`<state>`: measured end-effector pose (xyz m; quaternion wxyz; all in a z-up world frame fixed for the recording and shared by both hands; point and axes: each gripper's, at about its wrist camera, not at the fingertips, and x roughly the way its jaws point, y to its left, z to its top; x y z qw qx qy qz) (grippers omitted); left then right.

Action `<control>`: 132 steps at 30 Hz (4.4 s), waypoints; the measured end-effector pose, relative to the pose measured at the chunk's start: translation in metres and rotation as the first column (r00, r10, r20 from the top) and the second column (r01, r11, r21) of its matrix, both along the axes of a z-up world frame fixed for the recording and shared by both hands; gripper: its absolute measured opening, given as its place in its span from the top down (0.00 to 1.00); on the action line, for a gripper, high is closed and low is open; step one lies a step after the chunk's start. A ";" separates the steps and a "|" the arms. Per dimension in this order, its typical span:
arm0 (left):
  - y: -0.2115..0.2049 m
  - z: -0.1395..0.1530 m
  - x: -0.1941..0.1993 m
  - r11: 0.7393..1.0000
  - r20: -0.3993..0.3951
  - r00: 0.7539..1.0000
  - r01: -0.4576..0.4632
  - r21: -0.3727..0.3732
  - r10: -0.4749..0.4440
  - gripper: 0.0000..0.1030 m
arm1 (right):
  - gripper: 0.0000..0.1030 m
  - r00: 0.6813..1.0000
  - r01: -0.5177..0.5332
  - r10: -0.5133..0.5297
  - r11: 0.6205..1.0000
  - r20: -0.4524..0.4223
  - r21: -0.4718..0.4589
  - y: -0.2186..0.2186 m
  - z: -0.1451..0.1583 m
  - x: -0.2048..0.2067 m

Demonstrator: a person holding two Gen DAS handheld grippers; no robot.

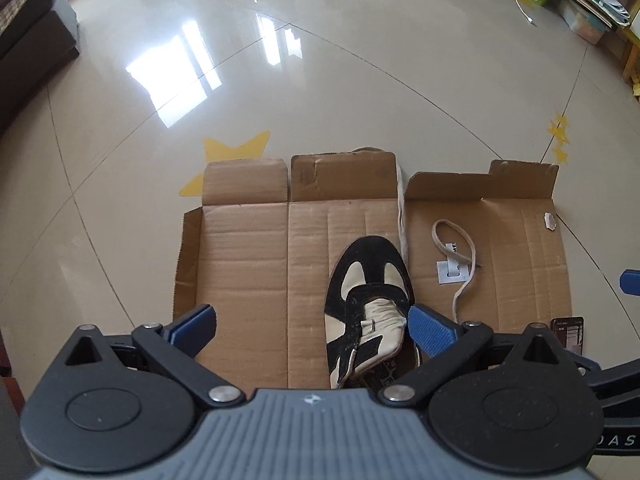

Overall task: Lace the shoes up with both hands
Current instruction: 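Move both tools toward the black-and-cream sneaker and cream shoelace, then grasp the cream shoelace tip with the right gripper and lift it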

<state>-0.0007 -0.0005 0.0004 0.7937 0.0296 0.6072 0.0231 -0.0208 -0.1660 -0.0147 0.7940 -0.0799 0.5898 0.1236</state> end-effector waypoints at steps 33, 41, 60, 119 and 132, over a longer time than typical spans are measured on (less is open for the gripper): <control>-0.004 0.041 -0.073 0.994 -0.021 0.995 -0.096 -0.053 0.095 0.01 | 0.00 0.994 0.045 -0.044 0.999 -0.098 0.010 -0.013 0.031 -0.038; -0.013 0.050 -0.078 0.996 -0.024 0.998 -0.061 -0.070 0.059 0.01 | 0.00 0.992 0.023 -0.025 1.000 -0.124 -0.020 0.000 0.022 -0.033; -0.013 0.047 -0.076 0.995 -0.037 0.998 -0.058 -0.076 0.055 0.01 | 0.00 0.989 -0.039 0.032 0.998 -0.142 -0.047 0.004 0.012 -0.026; -0.013 -0.050 -0.022 0.977 -0.161 0.967 0.181 -0.113 -0.198 0.01 | 0.59 0.998 -0.056 0.056 0.998 -0.016 0.002 0.010 -0.116 0.073; -0.007 -0.102 -0.002 0.969 -0.055 0.976 0.202 -0.141 -0.212 0.01 | 0.69 0.997 -0.074 0.074 0.997 0.003 0.025 0.012 -0.175 0.102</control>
